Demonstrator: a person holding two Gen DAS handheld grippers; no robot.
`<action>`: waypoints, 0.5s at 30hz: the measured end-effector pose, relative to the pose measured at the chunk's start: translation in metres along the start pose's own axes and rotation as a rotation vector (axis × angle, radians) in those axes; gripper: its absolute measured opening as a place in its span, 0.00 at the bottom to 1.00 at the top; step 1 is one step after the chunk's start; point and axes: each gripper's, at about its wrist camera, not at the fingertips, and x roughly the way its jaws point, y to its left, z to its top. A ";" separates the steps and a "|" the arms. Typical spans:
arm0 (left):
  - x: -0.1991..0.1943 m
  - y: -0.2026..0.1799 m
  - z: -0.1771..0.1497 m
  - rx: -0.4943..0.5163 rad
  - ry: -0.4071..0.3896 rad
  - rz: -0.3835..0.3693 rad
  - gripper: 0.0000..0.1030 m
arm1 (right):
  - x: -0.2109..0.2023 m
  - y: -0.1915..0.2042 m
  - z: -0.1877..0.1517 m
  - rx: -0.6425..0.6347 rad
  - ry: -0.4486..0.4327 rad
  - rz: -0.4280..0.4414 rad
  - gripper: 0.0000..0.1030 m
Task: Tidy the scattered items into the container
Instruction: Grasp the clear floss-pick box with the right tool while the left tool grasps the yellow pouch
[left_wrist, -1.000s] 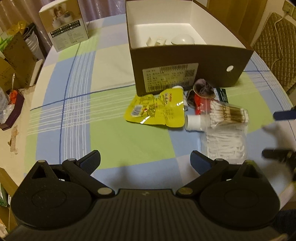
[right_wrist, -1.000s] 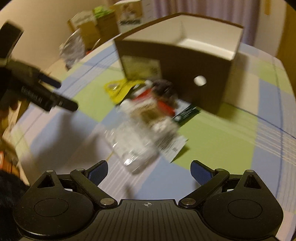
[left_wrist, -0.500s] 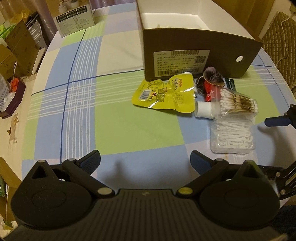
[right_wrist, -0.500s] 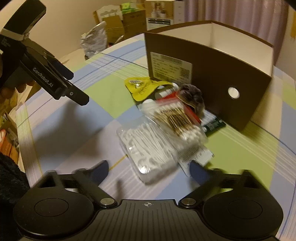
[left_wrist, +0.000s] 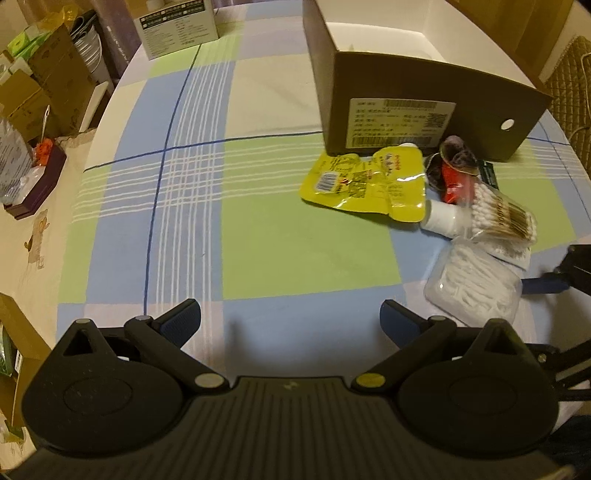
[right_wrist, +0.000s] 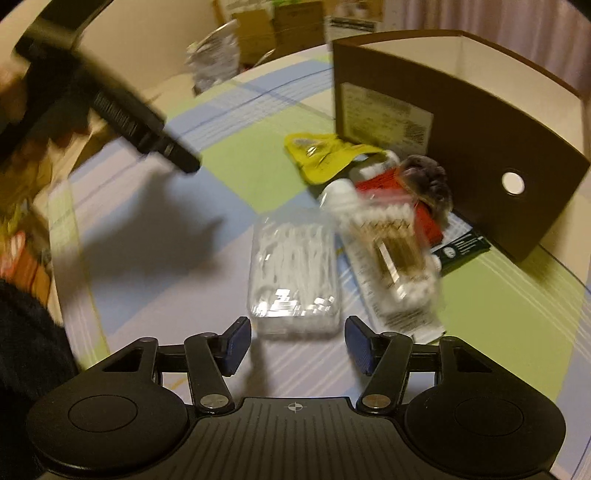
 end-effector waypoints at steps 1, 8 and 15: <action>0.000 0.000 0.000 -0.001 0.001 -0.001 0.99 | 0.000 -0.002 0.003 0.028 -0.008 0.001 0.76; 0.001 -0.003 0.000 0.011 0.001 -0.008 0.99 | 0.015 0.016 0.019 -0.020 -0.043 -0.021 0.85; 0.004 0.000 -0.001 0.002 0.009 -0.002 0.99 | 0.029 0.021 0.019 -0.023 -0.019 -0.045 0.58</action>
